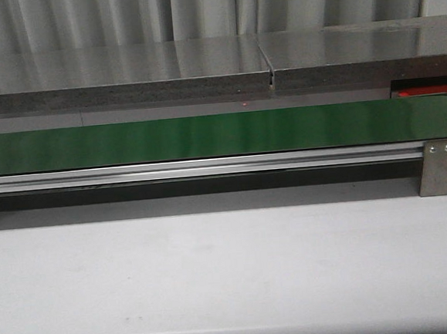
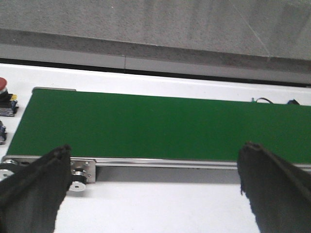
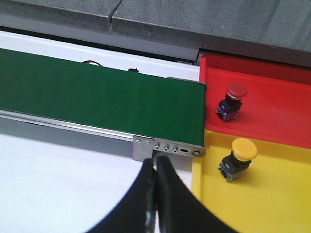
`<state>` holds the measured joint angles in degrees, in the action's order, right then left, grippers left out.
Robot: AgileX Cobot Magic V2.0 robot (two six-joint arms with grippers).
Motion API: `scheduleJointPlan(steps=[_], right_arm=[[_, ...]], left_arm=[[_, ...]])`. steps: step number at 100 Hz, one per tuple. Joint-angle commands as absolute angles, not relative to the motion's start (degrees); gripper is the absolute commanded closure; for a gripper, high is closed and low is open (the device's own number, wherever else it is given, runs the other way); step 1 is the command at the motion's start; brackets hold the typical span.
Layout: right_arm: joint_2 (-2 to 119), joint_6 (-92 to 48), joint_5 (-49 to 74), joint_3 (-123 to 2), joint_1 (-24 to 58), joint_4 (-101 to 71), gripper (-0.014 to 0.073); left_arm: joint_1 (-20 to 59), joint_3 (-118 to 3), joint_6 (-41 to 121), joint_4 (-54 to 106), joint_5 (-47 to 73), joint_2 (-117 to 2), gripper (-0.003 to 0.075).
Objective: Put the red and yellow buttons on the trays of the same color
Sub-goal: 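Grasp another yellow push-button from the pile with the left gripper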
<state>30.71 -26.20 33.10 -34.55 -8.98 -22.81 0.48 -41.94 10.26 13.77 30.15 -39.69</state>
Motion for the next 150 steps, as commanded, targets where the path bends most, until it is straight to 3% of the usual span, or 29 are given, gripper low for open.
scheduleJointPlan(steps=[1,30,56,103,150], right_arm=[[30.8,-26.7,29.6,-36.0,-8.9,-23.7,0.0711],[30.8,-26.7,29.7,-36.0,-8.9,-23.7,0.0711],[30.8,-26.7,29.7,-36.0,-8.9,-23.7,0.0711],[30.8,-26.7,29.7,-36.0,-8.9,-23.7,0.0711],[30.8,-26.7,29.7,-36.0,-8.9,-23.7,0.0711]], left_arm=[[-2.2,-47.6,4.7,10.2,27.9,-42.9,0.0062],[-19.1,-62.9,3.1,10.9,34.7,-63.1,0.0062],[-26.9,-71.5,3.1,12.6,35.1,-81.7,0.0062],[-28.0,-80.5,3.4,12.3,36.5,-102.9,0.0062],[-28.0,-86.4,3.5,11.5,38.6,-113.1,0.0062]])
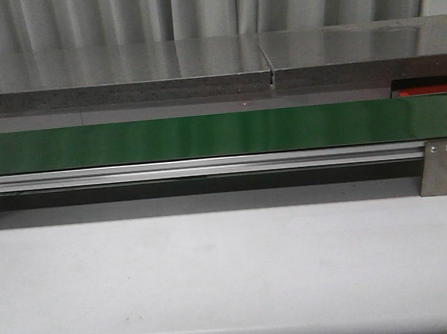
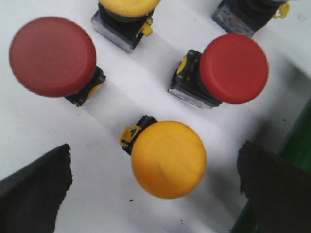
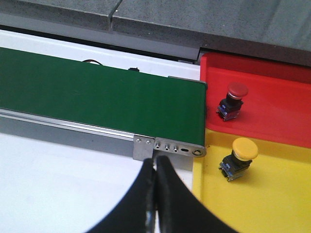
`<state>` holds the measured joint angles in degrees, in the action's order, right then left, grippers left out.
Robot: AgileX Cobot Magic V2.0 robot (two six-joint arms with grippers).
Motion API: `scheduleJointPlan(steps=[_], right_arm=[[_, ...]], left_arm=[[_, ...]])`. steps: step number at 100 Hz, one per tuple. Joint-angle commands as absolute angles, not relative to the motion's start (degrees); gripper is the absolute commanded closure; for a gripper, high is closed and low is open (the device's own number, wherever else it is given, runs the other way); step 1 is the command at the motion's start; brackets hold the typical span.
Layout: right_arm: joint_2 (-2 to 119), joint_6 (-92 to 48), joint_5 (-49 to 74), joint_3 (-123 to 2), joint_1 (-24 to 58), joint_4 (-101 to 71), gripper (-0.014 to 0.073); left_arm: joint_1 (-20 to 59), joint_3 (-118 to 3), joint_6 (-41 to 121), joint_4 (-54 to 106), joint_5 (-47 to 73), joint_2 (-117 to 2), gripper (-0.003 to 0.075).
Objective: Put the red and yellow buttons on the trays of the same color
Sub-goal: 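Grasp another yellow push-button from the pile with the left gripper, then lift the held yellow button with the left gripper toward the belt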
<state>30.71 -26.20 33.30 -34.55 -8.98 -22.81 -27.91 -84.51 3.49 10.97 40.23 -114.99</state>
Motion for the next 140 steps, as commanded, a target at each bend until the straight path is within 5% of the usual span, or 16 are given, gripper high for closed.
scheduleJointPlan(steps=[1,25,39,85,140], right_arm=[[30.8,-26.7,29.7,-36.0,-8.9,-23.7,0.0711],[30.8,-26.7,29.7,-36.0,-8.9,-23.7,0.0711],[30.8,-26.7,29.7,-36.0,-8.9,-23.7,0.0711],[30.8,-26.7,29.8,-36.0,-8.9,-23.7,0.0711],[30.8,-26.7,29.9,-36.0,-8.9,-23.7,0.0711]], left_arm=[[-28.0,-86.4,3.5,11.5,38.6,-113.2,0.0062],[-28.0,-86.4,3.5,11.5,36.7,-114.1,0.0073],[-28.0,-86.4,3.5,11.5,36.6,-114.1,0.0158],[-28.0,-86.4,4.9,11.5,37.3,-113.0,0.0742],[-21.9,-87.3,9.3,11.8,44.8,-100.5,0.0739]])
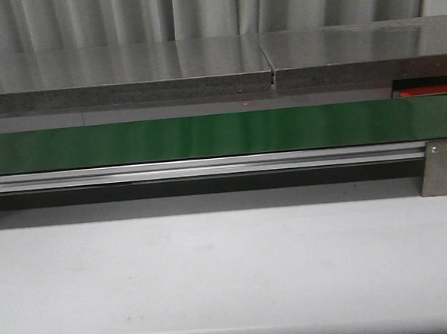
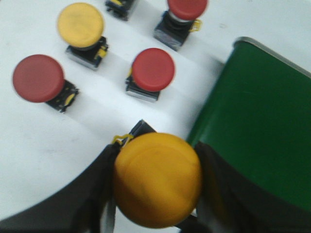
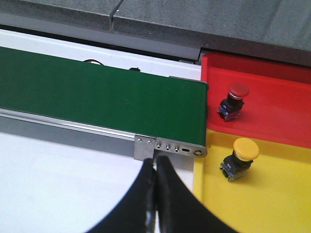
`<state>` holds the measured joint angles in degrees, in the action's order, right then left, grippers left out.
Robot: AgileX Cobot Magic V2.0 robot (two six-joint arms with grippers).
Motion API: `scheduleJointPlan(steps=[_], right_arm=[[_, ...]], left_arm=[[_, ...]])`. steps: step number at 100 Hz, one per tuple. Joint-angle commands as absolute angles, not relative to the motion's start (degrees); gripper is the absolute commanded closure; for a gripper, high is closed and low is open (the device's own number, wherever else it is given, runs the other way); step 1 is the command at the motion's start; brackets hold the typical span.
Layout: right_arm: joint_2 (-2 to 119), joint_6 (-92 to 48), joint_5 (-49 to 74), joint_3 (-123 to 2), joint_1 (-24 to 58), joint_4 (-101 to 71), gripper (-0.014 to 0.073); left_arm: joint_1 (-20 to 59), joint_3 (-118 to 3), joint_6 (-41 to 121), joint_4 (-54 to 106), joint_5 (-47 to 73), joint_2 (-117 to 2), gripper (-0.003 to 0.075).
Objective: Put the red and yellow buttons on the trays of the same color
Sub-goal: 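Lift the held yellow button with the left gripper toward the belt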
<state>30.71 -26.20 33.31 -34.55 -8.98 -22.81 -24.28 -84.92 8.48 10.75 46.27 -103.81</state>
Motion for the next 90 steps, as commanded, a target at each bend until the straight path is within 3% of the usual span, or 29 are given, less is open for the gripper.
scheduleJointPlan(steps=[1,37,71,81,90], right_arm=[[30.8,-26.7,29.9,-36.0,-8.9,-23.7,0.0711],[30.8,-26.7,29.9,-36.0,-8.9,-23.7,0.0711],[30.8,-26.7,29.9,-36.0,-8.9,-23.7,0.0711],[30.8,-26.7,29.9,-36.0,-8.9,-23.7,0.0711],[30.8,-26.7,29.9,-36.0,-8.9,-23.7,0.0711]], left_arm=[[-21.7,-87.4,9.3,11.8,44.8,-100.5,0.0739],[-13.4,-92.8,9.5,11.4,44.8,-105.2,0.0739],[-12.1,-94.0,9.5,11.3,46.6,-108.1,0.0734],[-12.1,-94.0,9.5,11.4,46.7,-108.1,0.0666],[-12.1,-94.0,9.5,11.4,47.0,-108.1,0.0516]])
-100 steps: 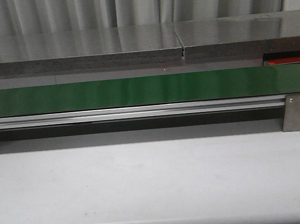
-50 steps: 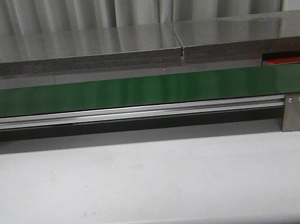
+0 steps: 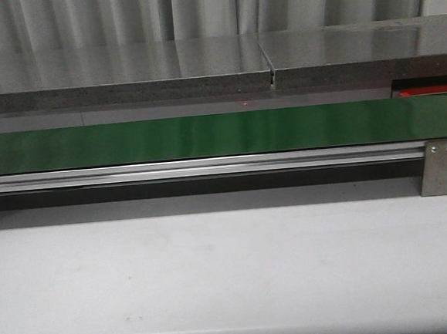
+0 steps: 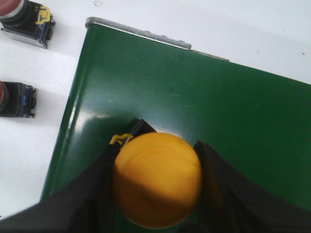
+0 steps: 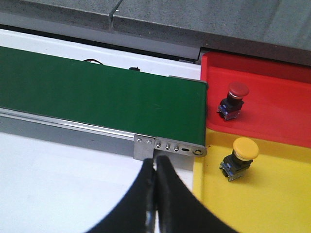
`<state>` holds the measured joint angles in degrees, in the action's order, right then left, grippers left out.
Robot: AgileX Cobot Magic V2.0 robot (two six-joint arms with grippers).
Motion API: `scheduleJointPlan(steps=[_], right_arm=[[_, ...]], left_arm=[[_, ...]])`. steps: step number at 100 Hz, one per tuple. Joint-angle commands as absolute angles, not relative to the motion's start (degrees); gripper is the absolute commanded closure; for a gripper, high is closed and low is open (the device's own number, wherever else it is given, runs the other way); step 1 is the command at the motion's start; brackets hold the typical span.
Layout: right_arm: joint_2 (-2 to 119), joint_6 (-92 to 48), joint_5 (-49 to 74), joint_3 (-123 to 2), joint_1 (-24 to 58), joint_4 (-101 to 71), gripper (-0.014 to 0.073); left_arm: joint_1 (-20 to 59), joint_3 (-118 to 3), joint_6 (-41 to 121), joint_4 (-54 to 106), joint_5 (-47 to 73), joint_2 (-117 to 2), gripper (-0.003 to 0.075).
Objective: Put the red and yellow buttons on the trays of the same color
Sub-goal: 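Lift the held yellow button with the left gripper toward the belt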
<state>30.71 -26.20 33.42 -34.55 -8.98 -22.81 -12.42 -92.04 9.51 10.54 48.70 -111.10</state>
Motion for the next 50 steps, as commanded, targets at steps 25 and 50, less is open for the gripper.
scheduleJointPlan(steps=[25,50], right_arm=[[30.8,-26.7,29.9,-36.0,-8.9,-23.7,0.0711],[30.8,-26.7,29.9,-36.0,-8.9,-23.7,0.0711]], left_arm=[[-12.1,-94.9,9.5,11.4,48.0,-108.1,0.0055],[-12.1,-100.1,9.5,11.2,51.0,-106.6,0.0048]])
